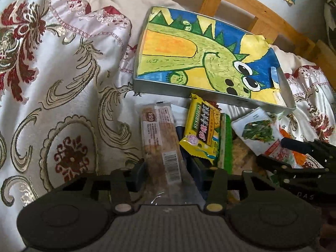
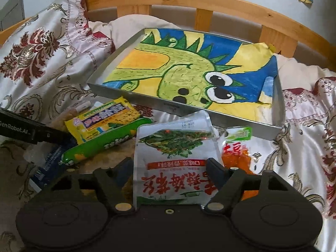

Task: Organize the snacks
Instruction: 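Close the right tool on the white-green packet while the left tool grips the bread bar, then lift the white-green packet with the right tool while the left tool carries the bread bar over the tray, then open the right tool over the tray while the left tool releases the bread bar there, then raise both tools away from the tray, then move the left tool to the blue stick package while the right tool approaches the golden crisps bag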

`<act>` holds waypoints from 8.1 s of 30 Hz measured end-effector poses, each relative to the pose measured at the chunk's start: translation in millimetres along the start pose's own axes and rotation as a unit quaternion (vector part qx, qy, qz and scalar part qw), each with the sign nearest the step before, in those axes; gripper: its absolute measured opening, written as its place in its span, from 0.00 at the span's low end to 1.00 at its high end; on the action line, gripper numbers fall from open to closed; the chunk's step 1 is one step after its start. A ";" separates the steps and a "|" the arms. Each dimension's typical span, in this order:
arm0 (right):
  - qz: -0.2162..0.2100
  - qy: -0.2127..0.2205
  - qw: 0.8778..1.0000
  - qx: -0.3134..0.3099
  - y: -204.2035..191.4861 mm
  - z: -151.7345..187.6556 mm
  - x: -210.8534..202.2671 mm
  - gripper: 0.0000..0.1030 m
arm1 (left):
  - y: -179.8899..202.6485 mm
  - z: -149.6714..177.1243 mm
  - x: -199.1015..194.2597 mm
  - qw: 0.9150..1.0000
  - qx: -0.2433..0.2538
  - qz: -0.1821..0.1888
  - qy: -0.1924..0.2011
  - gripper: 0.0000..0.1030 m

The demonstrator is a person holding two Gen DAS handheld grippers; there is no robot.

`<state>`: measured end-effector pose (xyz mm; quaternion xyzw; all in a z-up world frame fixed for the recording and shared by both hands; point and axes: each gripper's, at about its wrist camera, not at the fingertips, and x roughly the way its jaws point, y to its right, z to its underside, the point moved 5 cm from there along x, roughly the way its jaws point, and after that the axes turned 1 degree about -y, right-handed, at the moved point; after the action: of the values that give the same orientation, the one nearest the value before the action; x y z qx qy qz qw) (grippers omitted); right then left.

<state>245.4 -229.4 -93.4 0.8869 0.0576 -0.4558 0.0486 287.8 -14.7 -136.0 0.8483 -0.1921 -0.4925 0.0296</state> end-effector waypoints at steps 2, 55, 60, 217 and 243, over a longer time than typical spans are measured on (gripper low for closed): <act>-0.006 -0.001 1.000 0.002 -1.8 -0.1 -0.4 0.74 | 1.9 1.0 -1.4 1.000 -0.002 -0.002 0.003 0.48; -0.084 -0.039 0.993 0.079 2.8 1.5 2.6 0.67 | 16.8 10.2 -43.2 0.993 -0.072 0.091 0.035 0.35; -0.070 -0.011 0.995 0.067 -2.4 -4.2 -12.2 0.48 | 26.3 12.4 -38.2 0.992 -0.063 0.104 0.032 0.35; 0.030 0.142 0.988 0.058 -21.7 60.3 -165.0 0.99 | 58.9 56.6 -162.3 0.975 -0.042 -0.162 0.143 0.99; 0.023 0.078 0.995 0.051 -26.1 63.7 -134.3 0.99 | 60.1 51.4 -116.6 0.986 -0.007 -0.162 0.024 0.99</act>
<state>112.8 -220.2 -21.9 0.9222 0.0169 -0.3862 0.0090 175.1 -21.7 -51.9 0.8795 -0.0475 -0.4718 -0.0403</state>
